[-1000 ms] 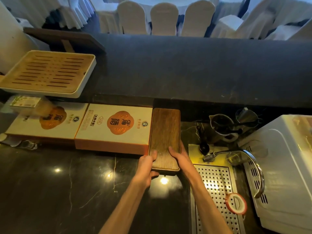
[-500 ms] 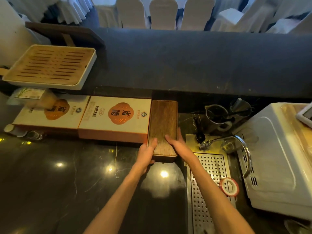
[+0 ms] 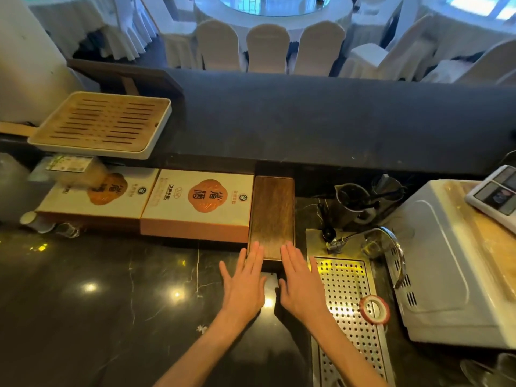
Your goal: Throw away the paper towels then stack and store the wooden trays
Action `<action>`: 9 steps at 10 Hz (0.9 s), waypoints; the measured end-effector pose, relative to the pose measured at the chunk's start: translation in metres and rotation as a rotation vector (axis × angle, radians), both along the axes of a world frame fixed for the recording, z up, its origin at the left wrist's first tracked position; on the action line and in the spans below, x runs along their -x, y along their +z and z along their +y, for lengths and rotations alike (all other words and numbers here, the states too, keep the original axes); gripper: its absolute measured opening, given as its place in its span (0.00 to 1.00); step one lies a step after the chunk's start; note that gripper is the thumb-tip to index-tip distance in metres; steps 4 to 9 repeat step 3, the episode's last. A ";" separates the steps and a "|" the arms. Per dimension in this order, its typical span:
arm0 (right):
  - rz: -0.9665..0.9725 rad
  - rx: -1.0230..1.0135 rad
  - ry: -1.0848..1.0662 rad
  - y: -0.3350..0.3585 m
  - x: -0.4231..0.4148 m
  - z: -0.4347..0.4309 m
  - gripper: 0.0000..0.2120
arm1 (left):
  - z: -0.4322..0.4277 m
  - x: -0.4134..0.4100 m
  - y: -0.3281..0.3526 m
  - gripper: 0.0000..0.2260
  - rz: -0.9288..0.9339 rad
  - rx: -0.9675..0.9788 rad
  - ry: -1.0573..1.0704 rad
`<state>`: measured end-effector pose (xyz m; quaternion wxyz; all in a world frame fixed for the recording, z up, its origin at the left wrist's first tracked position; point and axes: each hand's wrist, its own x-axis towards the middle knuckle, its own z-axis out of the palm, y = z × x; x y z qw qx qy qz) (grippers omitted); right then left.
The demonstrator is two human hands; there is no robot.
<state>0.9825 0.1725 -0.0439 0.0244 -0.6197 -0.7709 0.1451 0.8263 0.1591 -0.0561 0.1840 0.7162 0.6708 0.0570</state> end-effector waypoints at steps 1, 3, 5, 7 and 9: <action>0.029 0.037 -0.026 0.002 -0.001 -0.002 0.39 | 0.001 -0.001 0.003 0.35 0.018 0.064 0.011; 0.245 0.189 -0.030 0.034 -0.004 0.000 0.39 | 0.010 0.010 0.051 0.29 -0.242 0.136 -0.016; 0.245 0.189 -0.030 0.034 -0.004 0.000 0.39 | 0.010 0.010 0.051 0.29 -0.242 0.136 -0.016; 0.245 0.189 -0.030 0.034 -0.004 0.000 0.39 | 0.010 0.010 0.051 0.29 -0.242 0.136 -0.016; 0.245 0.189 -0.030 0.034 -0.004 0.000 0.39 | 0.010 0.010 0.051 0.29 -0.242 0.136 -0.016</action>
